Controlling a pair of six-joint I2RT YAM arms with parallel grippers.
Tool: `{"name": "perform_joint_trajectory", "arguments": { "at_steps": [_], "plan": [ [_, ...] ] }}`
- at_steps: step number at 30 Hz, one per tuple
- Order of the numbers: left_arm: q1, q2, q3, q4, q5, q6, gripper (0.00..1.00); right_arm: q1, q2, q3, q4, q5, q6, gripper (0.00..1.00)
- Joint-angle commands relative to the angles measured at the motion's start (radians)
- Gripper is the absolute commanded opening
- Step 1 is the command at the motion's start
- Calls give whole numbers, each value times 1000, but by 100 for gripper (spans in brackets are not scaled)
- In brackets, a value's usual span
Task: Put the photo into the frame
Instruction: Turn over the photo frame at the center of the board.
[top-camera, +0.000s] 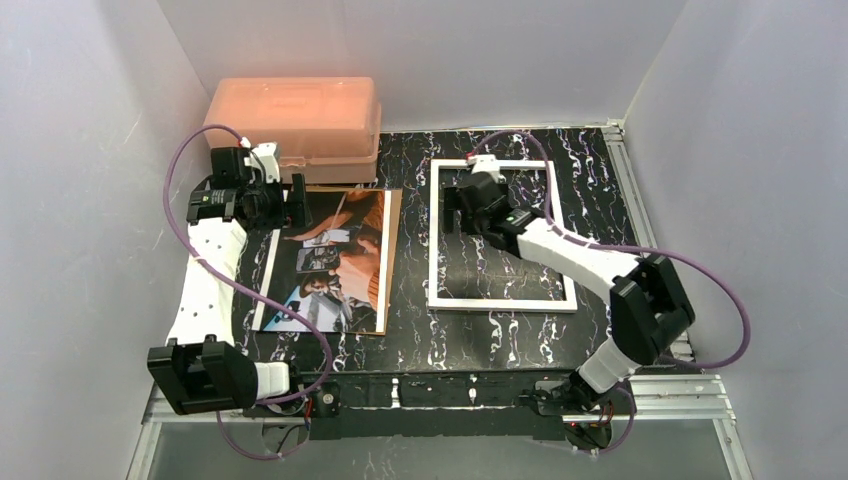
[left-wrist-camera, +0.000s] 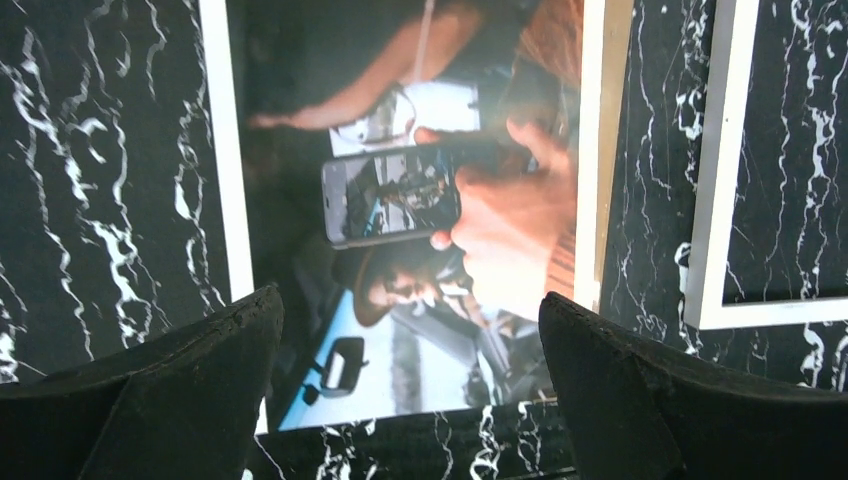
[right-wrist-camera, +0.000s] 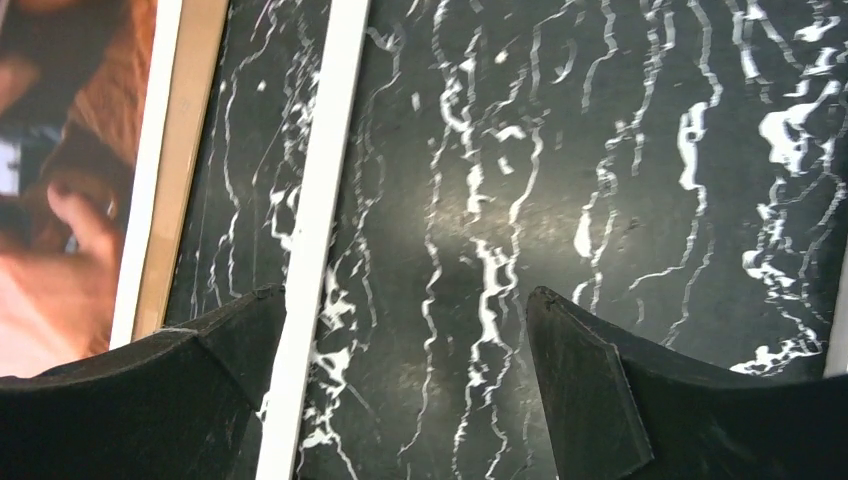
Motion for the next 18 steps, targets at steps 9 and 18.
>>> {"name": "perform_joint_trajectory", "arguments": {
  "at_steps": [9,18],
  "plan": [
    [33,23,106,-220,83,-74,99,229,309,243,-183,156,29,86],
    [35,17,116,-256,83,-63,99,236,429,286,-194,202,22,77]
  ]
}}
